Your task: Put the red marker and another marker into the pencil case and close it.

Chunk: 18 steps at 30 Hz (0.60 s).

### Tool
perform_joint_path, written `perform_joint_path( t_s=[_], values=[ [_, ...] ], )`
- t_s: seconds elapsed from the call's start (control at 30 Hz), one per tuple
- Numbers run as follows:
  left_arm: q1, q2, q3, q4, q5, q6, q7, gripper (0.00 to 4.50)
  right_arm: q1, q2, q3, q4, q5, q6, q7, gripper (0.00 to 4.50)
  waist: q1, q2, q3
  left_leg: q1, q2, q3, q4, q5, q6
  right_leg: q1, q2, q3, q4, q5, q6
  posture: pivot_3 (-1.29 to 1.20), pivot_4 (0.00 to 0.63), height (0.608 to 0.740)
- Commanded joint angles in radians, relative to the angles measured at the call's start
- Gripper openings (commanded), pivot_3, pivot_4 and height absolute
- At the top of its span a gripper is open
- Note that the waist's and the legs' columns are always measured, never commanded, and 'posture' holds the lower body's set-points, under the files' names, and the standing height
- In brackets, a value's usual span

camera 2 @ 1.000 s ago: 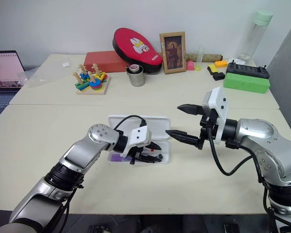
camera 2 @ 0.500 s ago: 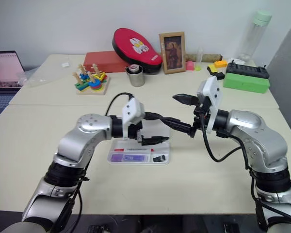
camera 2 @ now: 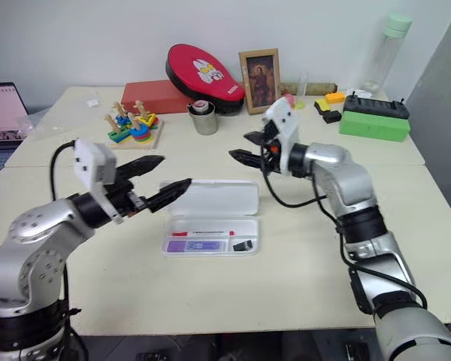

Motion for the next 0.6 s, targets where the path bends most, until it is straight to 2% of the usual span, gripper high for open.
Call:
perform_joint_path(
  t_s=[0.03,0.17,0.3,0.6],
  values=[
    [0.022,0.023,0.038,-0.022,-0.023,-0.031,0.021,4.5,-0.032,0.028,0.037,0.066,-0.083,-0.071,-0.001,1.93,0.004,0.0,0.0,0.0,0.0,0.0,0.0,0.0,0.0,0.0,0.0,0.0,0.0,0.0,0.0,0.0,0.15,0.74],
    [0.049,0.028,0.038,-0.043,-0.054,-0.023,0.031,4.5,-0.03,0.036,0.059,0.103,-0.128,-0.094,0.027,1.07,0.005,0.0,0.0,0.0,0.0,0.0,0.0,0.0,0.0,0.0,0.0,0.0,0.0,0.0,0.0,0.0,0.15,0.74],
    [0.096,0.043,0.041,-0.066,-0.109,-0.006,0.023,4.5,0.009,0.021,0.088,0.053,-0.149,-0.064,0.089,0.13,-0.001,0.0,0.0,0.0,0.0,0.0,-0.001,0.0,0.0,0.0,0.0,0.0,0.0,0.0,0.0,0.0,0.15,0.74],
    [0.11,0.094,0.039,-0.059,-0.187,0.003,0.017,4.5,0.137,-0.059,0.152,-0.211,-0.126,-0.043,0.279,0.06,-0.001,0.0,0.0,0.0,0.0,0.0,-0.001,0.0,0.0,0.0,0.0,0.0,0.0,0.0,0.0,0.0,0.15,0.74]
  ],
)
